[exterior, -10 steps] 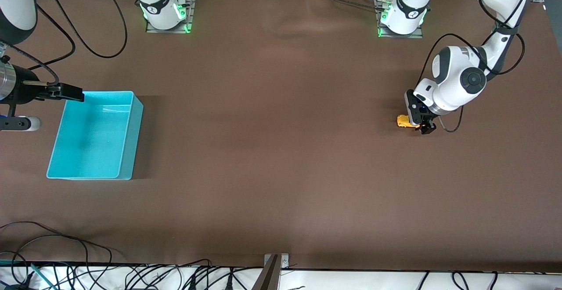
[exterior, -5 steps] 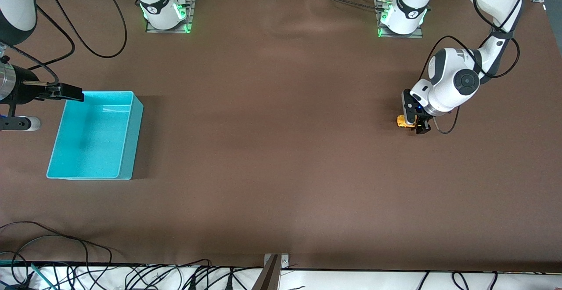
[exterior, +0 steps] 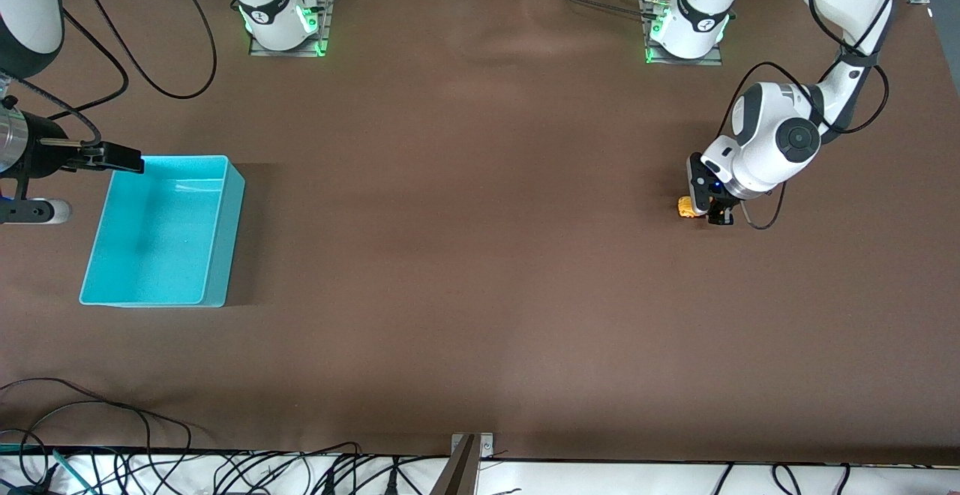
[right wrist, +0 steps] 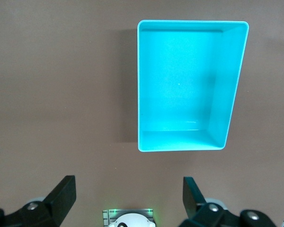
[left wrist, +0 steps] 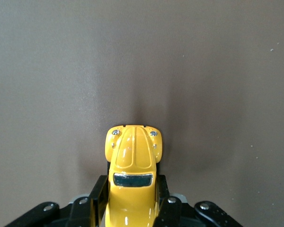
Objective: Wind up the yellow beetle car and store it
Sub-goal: 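Lower the left gripper and close it on the yellow car, then pull the car backward along the table with the left gripper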
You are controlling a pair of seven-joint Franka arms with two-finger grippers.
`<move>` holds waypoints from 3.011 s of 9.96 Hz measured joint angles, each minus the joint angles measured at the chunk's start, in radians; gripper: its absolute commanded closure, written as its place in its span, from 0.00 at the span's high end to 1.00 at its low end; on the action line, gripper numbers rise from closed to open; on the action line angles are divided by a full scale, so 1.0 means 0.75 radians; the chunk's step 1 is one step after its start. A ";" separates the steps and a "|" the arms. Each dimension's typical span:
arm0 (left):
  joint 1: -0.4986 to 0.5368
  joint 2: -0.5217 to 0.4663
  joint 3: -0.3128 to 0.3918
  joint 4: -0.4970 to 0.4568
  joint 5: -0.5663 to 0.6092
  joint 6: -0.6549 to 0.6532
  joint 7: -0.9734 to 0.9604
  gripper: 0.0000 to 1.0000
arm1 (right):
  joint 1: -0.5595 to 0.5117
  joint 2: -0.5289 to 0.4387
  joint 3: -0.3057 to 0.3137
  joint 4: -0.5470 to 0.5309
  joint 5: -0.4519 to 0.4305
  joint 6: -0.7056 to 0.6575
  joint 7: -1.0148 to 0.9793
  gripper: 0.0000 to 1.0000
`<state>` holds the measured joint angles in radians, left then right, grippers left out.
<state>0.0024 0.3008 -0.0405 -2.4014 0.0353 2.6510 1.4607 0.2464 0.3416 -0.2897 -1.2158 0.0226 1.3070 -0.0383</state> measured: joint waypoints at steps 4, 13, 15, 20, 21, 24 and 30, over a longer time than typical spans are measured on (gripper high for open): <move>-0.072 0.001 -0.002 0.024 0.000 0.002 0.001 0.00 | 0.000 0.000 0.000 0.000 0.000 0.000 0.000 1.00; -0.070 0.023 0.073 0.025 0.000 -0.001 0.087 0.00 | 0.000 0.000 0.000 0.000 0.000 0.000 -0.001 1.00; -0.065 0.026 0.142 0.027 0.000 0.001 0.120 0.00 | 0.000 0.000 0.000 0.000 0.000 0.000 -0.001 1.00; 0.022 0.057 0.288 0.059 0.000 0.016 0.268 0.00 | 0.000 0.000 0.000 0.000 0.000 0.000 -0.001 1.00; 0.030 0.058 0.290 0.060 0.000 0.020 0.272 0.00 | 0.000 0.000 0.000 0.000 0.000 0.000 -0.001 1.00; 0.029 0.059 0.290 0.061 0.000 0.020 0.271 0.32 | 0.000 0.000 0.000 0.000 0.000 0.000 -0.001 1.00; 0.028 0.132 0.288 0.068 -0.003 0.056 0.270 1.00 | 0.000 0.000 0.000 -0.001 0.000 0.000 -0.002 1.00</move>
<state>0.0233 0.3999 0.1752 -2.3503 0.0333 2.6933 1.6630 0.2463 0.3416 -0.2899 -1.2162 0.0226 1.3070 -0.0394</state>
